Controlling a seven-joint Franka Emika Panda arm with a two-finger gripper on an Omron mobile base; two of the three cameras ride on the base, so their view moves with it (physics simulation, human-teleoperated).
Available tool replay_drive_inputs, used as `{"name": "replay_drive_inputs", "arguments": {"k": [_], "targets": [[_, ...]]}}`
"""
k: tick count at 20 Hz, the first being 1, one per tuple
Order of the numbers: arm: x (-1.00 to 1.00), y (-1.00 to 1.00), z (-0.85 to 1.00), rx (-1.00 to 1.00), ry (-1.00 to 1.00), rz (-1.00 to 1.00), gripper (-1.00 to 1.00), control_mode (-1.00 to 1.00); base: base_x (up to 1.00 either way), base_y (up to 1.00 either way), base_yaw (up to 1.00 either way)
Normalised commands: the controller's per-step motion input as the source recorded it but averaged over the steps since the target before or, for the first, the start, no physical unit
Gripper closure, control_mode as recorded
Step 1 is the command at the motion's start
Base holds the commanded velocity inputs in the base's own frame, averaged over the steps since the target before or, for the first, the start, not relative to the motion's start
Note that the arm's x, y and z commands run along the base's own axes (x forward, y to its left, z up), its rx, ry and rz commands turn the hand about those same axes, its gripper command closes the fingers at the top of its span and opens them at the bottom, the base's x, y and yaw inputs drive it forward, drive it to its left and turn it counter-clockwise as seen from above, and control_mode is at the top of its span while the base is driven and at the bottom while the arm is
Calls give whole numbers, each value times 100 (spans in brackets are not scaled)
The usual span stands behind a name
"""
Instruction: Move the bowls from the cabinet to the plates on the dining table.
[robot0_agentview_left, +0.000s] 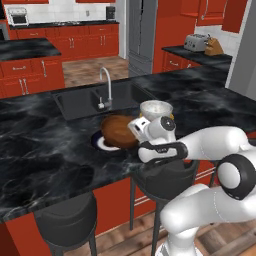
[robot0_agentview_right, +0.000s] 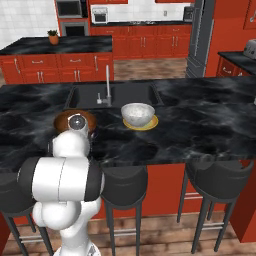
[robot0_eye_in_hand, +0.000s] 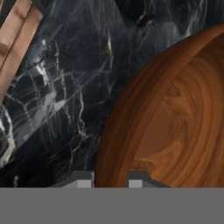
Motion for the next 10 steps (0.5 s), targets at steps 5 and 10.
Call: {"name": "replay_drive_inputs", "arguments": {"k": [5,10], "targets": [[7,0,-8,0,5,2,100,-100,0,0,0],[27,0,0,-3,1,0,100,-100,0,0,0]]}}
